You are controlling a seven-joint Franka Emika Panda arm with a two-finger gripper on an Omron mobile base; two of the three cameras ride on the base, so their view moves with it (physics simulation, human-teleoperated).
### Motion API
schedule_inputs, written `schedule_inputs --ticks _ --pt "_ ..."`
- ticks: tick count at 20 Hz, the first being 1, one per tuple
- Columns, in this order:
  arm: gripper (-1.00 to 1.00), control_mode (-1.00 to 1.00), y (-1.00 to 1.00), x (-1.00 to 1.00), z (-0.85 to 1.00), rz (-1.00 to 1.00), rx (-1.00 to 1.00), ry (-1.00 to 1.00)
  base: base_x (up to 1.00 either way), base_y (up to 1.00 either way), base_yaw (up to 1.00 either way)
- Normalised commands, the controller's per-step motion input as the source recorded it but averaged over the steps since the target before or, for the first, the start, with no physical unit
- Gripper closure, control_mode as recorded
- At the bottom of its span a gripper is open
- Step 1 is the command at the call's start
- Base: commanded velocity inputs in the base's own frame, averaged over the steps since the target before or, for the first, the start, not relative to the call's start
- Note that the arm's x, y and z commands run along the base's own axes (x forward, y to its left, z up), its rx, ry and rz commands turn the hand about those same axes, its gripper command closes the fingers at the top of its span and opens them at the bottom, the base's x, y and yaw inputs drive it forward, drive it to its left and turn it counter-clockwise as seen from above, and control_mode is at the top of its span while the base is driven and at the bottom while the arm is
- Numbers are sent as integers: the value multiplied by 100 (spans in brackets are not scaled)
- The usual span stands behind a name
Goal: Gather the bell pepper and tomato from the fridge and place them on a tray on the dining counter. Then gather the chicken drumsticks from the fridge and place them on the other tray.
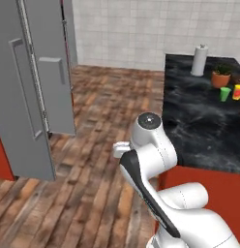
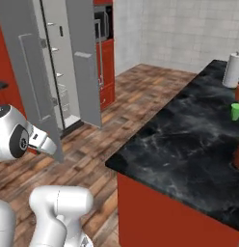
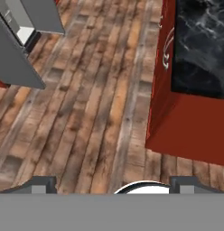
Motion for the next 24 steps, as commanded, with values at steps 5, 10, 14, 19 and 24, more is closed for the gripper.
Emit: schedule_inputs --ticks 5,10,14,19,24 --pt "-100 100 0 0 0 0 0 0 35 94 -41" --pt "-100 100 0 0 0 0 0 0 34 89 -40" --pt "-100 100 0 0 0 0 0 0 39 49 -32" --pt "-100 100 0 0 0 0 0 0 41 38 -28" --pt "-100 100 0 0 0 0 0 0 56 25 -21"
